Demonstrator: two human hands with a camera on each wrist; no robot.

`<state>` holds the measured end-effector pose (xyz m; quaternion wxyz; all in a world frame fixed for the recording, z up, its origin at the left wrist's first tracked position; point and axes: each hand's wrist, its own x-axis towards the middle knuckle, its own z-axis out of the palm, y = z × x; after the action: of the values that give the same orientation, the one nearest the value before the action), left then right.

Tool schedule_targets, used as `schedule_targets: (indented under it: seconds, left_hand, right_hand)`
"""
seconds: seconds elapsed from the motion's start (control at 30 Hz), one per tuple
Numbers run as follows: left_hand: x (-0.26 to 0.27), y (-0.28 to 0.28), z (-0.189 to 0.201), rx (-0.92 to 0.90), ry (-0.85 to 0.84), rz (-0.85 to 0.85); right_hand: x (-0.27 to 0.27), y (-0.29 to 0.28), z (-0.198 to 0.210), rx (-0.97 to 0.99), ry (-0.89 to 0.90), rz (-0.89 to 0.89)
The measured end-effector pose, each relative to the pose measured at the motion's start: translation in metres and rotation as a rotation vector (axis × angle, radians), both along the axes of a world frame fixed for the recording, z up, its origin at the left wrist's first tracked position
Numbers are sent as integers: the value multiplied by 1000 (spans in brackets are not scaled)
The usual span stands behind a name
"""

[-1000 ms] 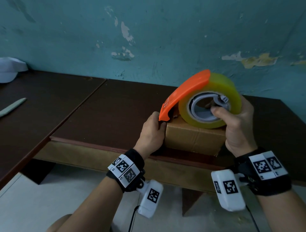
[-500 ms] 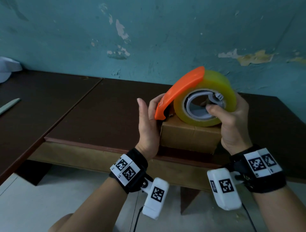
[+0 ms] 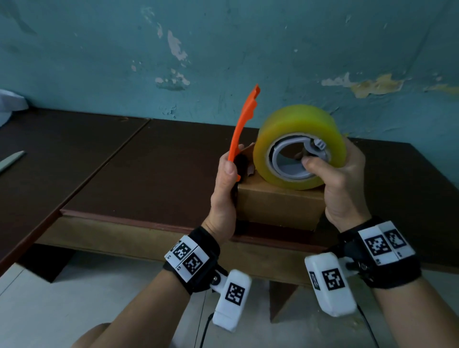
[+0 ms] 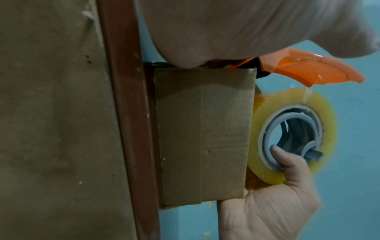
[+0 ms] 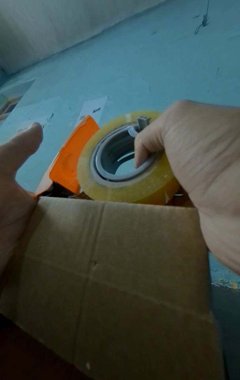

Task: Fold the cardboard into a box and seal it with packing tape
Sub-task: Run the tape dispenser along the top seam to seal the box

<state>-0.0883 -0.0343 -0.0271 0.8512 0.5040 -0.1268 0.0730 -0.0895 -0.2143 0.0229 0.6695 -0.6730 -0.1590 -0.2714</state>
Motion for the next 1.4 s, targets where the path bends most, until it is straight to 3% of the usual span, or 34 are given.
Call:
schedule_targets:
  seconds: [0.4,0.77,1.0,1.4]
  left_hand:
    - [0,-1,0,266,-70,-8]
    - [-1,-6,4,241,-77,-29]
    - [2,-3,0,325,-44,36]
    - [9,1,-3,378,12,-46]
  right_hand:
    - [0,0,-1,-9,1,-8]
    - [-1,2,0,13,9,2]
    - [0,-3,4,38,51,50]
    - [-1,-22,15,-47,61,55]
